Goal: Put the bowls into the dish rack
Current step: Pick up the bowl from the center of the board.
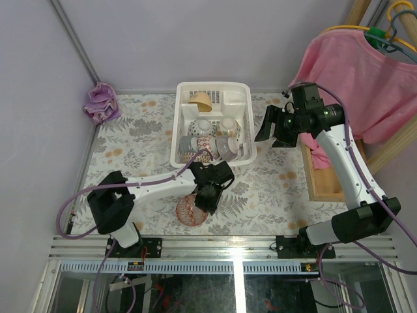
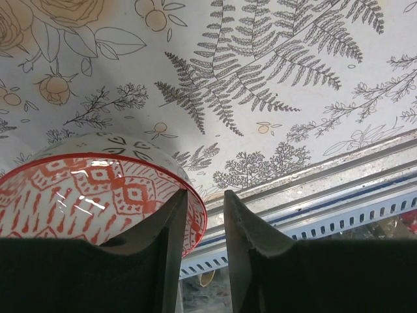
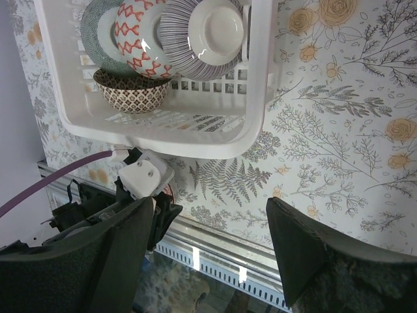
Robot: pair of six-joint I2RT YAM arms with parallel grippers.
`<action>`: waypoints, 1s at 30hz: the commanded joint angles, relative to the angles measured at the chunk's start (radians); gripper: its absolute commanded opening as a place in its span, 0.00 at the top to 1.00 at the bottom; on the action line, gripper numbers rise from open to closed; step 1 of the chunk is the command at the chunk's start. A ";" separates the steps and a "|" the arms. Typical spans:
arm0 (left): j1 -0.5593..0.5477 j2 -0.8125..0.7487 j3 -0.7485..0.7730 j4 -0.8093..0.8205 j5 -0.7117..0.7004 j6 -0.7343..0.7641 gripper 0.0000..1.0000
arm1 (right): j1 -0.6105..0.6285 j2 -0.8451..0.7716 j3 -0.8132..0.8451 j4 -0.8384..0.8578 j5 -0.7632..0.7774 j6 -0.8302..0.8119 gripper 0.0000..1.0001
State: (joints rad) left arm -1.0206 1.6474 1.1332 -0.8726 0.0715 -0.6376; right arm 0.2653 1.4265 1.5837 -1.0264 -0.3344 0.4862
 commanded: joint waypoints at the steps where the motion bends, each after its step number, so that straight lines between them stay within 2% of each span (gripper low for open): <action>1: 0.019 0.046 -0.062 -0.011 -0.025 -0.048 0.72 | -0.006 -0.024 -0.003 -0.008 -0.029 -0.008 0.22; 6: 0.017 0.044 -0.075 -0.006 -0.041 -0.055 0.66 | -0.006 -0.031 -0.012 -0.009 -0.031 -0.008 0.22; 20: -0.002 -0.070 -0.137 -0.078 -0.101 -0.120 0.69 | -0.006 -0.038 -0.024 -0.010 -0.030 -0.005 0.23; 27: -0.014 -0.166 -0.142 -0.125 -0.110 -0.134 0.60 | -0.006 -0.040 -0.033 -0.004 -0.037 0.000 0.23; 30: -0.016 -0.201 -0.162 -0.110 -0.097 -0.122 0.64 | -0.006 -0.040 -0.037 -0.002 -0.041 0.002 0.23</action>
State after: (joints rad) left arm -1.0328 1.4994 0.9947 -0.9565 -0.0189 -0.7483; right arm 0.2653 1.4197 1.5501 -1.0264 -0.3351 0.4866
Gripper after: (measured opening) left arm 0.381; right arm 0.775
